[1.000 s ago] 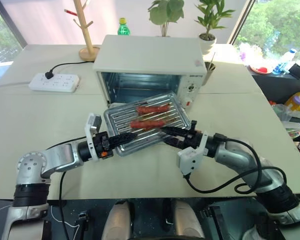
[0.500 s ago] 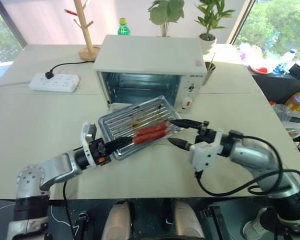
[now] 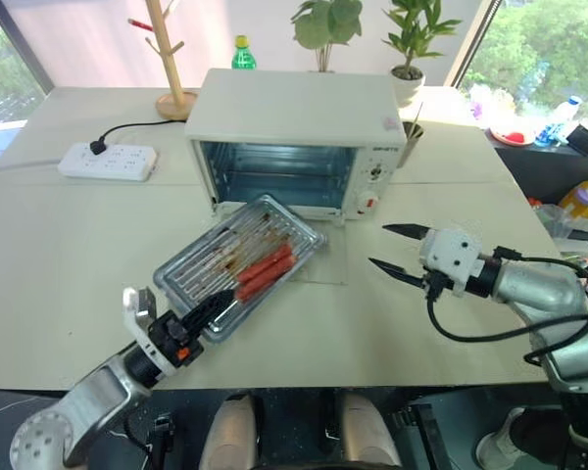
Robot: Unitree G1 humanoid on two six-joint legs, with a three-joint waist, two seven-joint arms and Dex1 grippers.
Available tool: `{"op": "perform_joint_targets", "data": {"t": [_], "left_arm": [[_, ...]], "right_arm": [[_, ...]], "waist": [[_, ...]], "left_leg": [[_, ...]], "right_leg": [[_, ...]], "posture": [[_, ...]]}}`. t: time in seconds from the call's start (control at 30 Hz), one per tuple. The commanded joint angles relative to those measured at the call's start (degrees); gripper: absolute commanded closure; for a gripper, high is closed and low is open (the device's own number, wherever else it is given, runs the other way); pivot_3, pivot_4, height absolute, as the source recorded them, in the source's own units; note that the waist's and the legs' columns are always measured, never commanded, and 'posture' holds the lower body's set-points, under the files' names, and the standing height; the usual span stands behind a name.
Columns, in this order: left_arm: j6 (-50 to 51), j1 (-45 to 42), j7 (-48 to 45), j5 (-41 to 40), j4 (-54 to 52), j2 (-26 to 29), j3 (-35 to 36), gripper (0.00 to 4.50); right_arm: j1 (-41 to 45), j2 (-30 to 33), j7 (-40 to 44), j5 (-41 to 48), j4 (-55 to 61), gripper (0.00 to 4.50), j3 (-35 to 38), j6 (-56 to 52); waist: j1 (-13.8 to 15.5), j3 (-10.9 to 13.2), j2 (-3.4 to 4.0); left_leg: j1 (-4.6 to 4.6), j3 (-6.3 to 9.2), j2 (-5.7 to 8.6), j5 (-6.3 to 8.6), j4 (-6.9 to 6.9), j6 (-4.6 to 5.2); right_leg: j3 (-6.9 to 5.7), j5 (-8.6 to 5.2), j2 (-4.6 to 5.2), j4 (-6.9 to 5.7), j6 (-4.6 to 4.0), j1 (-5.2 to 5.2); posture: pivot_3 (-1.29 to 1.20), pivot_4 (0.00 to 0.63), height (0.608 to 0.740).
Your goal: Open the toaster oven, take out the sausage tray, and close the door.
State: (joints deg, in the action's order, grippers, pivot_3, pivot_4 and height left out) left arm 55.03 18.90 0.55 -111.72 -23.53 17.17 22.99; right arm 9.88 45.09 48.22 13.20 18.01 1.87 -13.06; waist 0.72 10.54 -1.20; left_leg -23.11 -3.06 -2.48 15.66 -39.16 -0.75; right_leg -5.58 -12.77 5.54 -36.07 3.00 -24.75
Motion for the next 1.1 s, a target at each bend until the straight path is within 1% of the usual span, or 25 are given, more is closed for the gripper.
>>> {"op": "perform_joint_targets", "data": {"t": [0.03,0.17,0.2,0.3,0.4,0.53,0.57,0.73,0.93,1.1], "left_arm": [[-6.1,5.1,-0.1,-1.3,-8.3,-2.2,0.8,4.50],[-13.5,14.2,-0.3,-1.3,-15.2,-5.0,0.0,4.50],[-15.3,16.6,-0.5,-1.3,-16.6,-5.7,0.1,4.50],[-20.2,22.5,-1.3,-1.3,-20.2,-7.1,-0.3,4.50],[-24.4,27.1,-2.4,-1.3,-22.7,-8.0,-0.6,4.50],[-28.8,33.3,-5.7,-1.3,-24.5,-9.0,1.5,4.50],[-29.7,33.8,-6.2,-1.3,-24.3,-9.0,1.9,4.50],[-30.9,34.3,-7.8,-1.3,-22.6,-6.9,4.0,4.50],[-28.4,31.7,-10.1,-1.3,-16.5,-3.7,11.3,4.50],[-24.3,29.2,-10.9,-1.3,-11.8,-2.4,16.9,4.50]], "right_arm": [[2.6,-0.7,1.3,2.6,-3.0,1.65,-0.1,-4.0],[5.6,-2.1,2.9,2.2,-8.9,1.65,-2.2,-5.5],[6.4,-2.5,3.4,1.8,-10.4,1.65,-2.9,-5.4],[8.1,-3.6,4.3,1.9,-13.6,1.65,-3.9,-5.7],[9.4,-4.6,4.8,1.1,-16.8,1.65,-4.7,-4.7],[11.1,-6.5,5.3,-0.2,-20.2,1.65,-6.7,-3.5],[11.4,-7.0,5.3,-0.4,-20.6,1.65,-7.0,-3.6],[12.9,-8.8,5.7,-1.3,-22.0,1.65,-8.4,-3.5],[14.9,-12.3,5.1,-2.0,-23.7,1.65,-9.6,-3.5],[14.9,-13.0,4.8,-1.5,-21.5,1.65,-9.4,-4.7]], "waist": [[0.1,0.0,0.02],[-0.1,0.0,0.05],[-0.6,0.0,0.05],[-0.7,0.0,0.05],[-0.2,0.0,0.07],[0.0,0.0,0.04],[0.0,0.0,0.05],[0.0,0.0,0.05],[-0.1,0.0,0.06],[0.0,0.0,0.07]], "left_leg": [[-0.01,0.01,0.01,0.00,0.00,0.01],[-0.06,0.01,0.01,0.01,0.01,0.01],[-0.09,-0.01,0.01,0.02,0.01,0.03],[-0.13,-0.20,0.01,0.21,0.00,0.33],[-0.23,-0.17,0.11,0.21,0.00,0.35],[-0.25,-0.12,0.10,0.22,-0.01,0.34],[-0.27,-0.12,0.10,0.23,-0.01,0.34],[-0.30,-0.09,0.09,0.23,0.00,0.35],[-0.30,-0.08,0.03,0.24,0.00,0.37],[-0.31,-0.09,0.01,0.26,0.00,0.41]], "right_leg": [[0.00,-0.01,0.00,0.00,0.00,0.00],[-0.01,-0.01,-0.02,0.04,-0.01,-0.05],[-0.01,-0.01,-0.02,0.09,0.00,-0.07],[0.08,-0.01,0.02,0.30,0.01,-0.08],[0.07,-0.01,-0.04,0.31,0.01,-0.18],[0.05,-0.02,-0.05,0.39,0.03,-0.17],[0.05,-0.14,-0.05,0.42,0.22,-0.17],[0.04,-0.14,-0.09,0.46,0.24,-0.18],[0.03,-0.14,-0.20,0.46,0.23,-0.20],[0.02,-0.02,-0.22,0.46,0.04,-0.20]], "posture": [[0.00,0.150,0.717],[0.00,0.150,0.717],[0.00,0.150,0.717],[0.00,0.150,0.717],[0.00,0.150,0.717],[0.00,0.150,0.717],[0.00,0.150,0.717],[0.00,0.150,0.717],[0.00,0.150,0.717],[0.00,0.150,0.717]]}}
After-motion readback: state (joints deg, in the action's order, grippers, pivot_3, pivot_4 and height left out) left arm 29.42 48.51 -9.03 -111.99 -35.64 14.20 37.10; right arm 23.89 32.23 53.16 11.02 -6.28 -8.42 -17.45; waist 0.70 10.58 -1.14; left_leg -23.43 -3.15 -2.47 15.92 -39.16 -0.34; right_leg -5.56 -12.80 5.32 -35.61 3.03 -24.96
